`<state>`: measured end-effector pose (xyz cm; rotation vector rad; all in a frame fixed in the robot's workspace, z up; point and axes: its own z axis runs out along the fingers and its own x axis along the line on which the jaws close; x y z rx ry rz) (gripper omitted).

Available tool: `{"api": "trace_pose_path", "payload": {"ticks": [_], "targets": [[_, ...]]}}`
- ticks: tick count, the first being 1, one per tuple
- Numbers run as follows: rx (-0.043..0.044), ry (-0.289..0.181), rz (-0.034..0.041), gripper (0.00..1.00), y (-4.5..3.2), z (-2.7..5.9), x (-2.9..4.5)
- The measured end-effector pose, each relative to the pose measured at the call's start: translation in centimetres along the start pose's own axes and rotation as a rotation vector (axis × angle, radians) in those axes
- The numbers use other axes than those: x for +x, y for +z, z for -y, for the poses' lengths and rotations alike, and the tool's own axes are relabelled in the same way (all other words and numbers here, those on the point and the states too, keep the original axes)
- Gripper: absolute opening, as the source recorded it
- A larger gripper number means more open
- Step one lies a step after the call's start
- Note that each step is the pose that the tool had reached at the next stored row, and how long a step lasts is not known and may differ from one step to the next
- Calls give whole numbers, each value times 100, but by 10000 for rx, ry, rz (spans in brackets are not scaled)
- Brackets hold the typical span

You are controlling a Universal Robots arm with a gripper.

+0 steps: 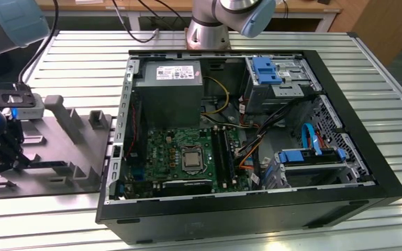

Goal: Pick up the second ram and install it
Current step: 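Pick up the second ram and move it above second insertion slot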

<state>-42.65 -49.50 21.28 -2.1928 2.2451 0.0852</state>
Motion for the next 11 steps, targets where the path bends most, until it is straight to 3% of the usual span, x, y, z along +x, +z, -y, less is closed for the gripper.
{"api": "trace_pose_path", "payload": {"ticks": [11], "targets": [[-1, 0, 0, 11, -114, -4, -7]]}}
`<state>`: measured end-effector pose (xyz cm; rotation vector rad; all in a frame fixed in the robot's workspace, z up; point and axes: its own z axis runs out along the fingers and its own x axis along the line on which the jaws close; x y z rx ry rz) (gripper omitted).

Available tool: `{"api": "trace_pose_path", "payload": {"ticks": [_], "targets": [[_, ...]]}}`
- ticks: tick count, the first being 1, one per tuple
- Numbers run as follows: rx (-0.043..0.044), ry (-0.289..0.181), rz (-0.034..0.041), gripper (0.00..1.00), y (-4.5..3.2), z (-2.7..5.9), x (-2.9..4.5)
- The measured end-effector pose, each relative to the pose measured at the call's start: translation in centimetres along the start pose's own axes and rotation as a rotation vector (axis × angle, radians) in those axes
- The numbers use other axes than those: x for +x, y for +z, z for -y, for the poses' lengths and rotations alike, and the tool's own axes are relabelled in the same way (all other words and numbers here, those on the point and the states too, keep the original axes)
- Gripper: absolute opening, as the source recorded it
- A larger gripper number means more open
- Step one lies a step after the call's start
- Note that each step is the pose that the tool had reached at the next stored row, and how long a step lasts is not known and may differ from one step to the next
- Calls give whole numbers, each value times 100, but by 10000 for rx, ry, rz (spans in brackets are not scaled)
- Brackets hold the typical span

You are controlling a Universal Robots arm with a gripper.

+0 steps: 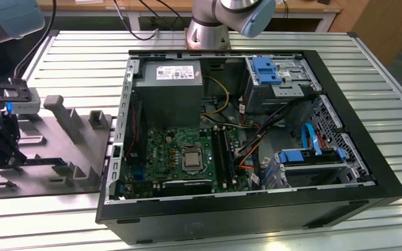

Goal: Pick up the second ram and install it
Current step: 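Pick up the second ram and move it above second insertion slot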

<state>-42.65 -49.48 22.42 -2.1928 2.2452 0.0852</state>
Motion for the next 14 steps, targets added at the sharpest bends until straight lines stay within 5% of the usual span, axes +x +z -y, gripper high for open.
{"api": "trace_pose_path", "payload": {"ticks": [14], "targets": [[1, 0, 1, 11, -125, -5, -6]]}}
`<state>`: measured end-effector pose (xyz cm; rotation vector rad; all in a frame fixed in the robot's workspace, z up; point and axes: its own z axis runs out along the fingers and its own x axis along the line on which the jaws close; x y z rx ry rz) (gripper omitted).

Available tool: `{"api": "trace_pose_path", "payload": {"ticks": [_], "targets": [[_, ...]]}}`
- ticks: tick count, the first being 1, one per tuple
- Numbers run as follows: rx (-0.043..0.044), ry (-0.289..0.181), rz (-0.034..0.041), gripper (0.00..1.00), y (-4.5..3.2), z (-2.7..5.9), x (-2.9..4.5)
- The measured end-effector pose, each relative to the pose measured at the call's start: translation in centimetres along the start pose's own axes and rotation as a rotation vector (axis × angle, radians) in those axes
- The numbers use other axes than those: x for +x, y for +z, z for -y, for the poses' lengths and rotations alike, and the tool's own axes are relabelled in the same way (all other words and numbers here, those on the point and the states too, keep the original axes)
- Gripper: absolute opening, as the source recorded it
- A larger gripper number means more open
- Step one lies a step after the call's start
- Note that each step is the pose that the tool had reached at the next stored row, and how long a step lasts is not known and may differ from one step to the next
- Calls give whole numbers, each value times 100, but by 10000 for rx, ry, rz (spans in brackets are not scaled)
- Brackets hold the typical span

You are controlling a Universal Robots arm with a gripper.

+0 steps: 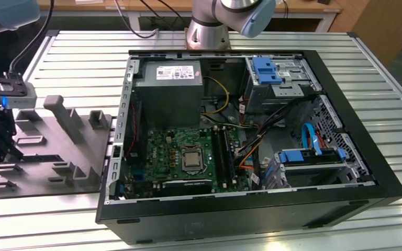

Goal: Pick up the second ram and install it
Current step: 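Pick up the second ram and move it above second insertion slot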

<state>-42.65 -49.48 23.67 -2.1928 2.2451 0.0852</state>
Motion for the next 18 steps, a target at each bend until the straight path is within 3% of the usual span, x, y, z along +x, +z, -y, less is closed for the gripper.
{"api": "trace_pose_path", "payload": {"ticks": [9, 18], "targets": [[0, 0, 0, 11, -11, -1, -1], [-1, 0, -1, 11, -122, -5, -7]]}}
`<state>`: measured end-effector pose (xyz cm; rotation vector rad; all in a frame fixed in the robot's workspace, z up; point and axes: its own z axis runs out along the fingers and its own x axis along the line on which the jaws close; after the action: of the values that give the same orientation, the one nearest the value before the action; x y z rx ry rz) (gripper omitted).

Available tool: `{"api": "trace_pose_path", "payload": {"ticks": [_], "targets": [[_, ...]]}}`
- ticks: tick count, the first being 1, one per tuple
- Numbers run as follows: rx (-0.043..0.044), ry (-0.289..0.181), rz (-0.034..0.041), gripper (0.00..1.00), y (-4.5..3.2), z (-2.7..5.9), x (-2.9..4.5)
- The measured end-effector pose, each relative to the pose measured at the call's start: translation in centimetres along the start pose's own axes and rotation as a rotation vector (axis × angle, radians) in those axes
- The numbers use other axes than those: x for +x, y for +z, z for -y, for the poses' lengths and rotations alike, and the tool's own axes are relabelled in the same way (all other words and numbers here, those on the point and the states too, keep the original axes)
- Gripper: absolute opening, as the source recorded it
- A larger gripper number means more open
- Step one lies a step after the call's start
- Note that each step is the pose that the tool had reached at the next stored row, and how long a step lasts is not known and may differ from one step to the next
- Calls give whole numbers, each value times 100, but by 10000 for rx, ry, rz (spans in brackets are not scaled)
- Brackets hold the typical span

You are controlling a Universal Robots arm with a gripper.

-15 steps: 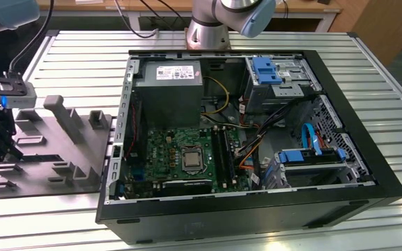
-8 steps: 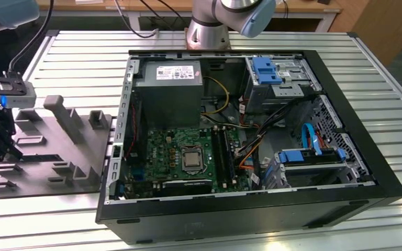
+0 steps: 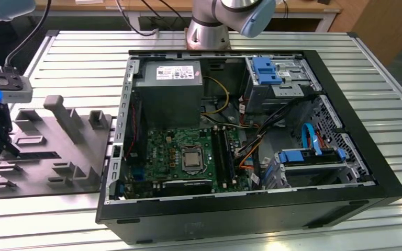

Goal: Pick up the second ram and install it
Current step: 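Pick up the second ram and move it above second insertion slot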

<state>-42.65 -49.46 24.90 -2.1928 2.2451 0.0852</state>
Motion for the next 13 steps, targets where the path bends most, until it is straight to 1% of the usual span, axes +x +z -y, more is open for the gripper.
{"api": "trace_pose_path", "payload": {"ticks": [8, 13], "targets": [[14, -1, 10, 11, -112, -4, -7], [16, -1, 10, 11, -202, -8, -23]]}}
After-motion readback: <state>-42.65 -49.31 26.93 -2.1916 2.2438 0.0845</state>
